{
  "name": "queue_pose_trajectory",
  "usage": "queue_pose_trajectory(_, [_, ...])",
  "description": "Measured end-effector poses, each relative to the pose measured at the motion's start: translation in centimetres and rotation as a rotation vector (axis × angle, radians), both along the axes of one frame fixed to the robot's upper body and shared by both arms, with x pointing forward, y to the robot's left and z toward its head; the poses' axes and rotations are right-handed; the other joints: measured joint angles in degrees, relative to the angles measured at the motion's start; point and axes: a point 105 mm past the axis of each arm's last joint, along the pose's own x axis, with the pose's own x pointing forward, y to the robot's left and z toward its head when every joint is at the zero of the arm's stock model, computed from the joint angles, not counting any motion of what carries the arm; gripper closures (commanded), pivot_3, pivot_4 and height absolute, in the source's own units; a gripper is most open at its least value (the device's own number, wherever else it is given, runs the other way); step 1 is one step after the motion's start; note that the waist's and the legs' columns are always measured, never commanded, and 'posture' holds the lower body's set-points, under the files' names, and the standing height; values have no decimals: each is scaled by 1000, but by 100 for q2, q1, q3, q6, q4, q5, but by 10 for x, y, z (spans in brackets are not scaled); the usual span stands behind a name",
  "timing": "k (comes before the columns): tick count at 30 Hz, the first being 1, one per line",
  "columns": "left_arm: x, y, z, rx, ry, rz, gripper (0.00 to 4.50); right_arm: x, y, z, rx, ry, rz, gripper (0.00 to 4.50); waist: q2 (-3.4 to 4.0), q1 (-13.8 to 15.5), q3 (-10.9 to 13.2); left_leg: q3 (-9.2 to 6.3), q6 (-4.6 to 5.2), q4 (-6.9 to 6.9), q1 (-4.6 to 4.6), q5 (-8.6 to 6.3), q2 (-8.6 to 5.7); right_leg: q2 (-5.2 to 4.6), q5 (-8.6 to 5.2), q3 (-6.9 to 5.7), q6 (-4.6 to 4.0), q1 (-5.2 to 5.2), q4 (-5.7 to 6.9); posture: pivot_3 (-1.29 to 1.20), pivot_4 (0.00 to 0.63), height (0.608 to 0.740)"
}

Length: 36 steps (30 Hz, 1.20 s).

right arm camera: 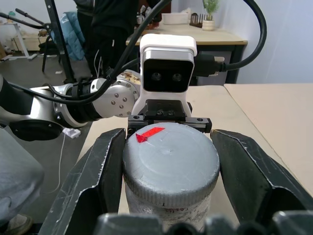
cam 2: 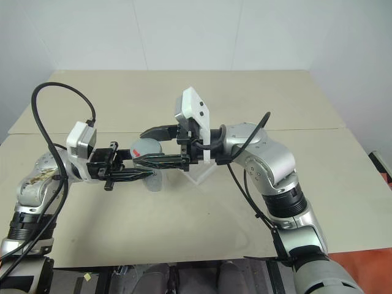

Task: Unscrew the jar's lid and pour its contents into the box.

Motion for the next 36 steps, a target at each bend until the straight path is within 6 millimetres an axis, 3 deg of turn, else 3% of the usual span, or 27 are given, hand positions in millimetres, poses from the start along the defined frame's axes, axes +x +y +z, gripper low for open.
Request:
queue_pose_trajectory(17, [2, 0, -1, -2, -5, 32, 2639, 6, 0, -4, 3, -14, -20, 1762, 0, 1, 0, 0, -1, 0, 0, 1, 0, 0, 0, 0, 0, -1, 0, 0, 150, 740])
queue_pose_trajectory(22, [2, 3, -3, -4, 5, 40, 2639, 11, -2, -2, 18, -30, -46, 119, 0, 1, 0, 1, -1, 0, 0, 0, 0, 0, 0, 0, 0, 1, -1, 0, 150, 740])
queue_pose_trajectory(36, [2, 6, -4, -4, 9, 41, 2639, 13, -4, -2, 17, -40, -58, 52, 0, 2, 0, 1, -1, 0, 0, 1, 0, 0, 0, 0, 0, 0, 0, 0, 150, 740])
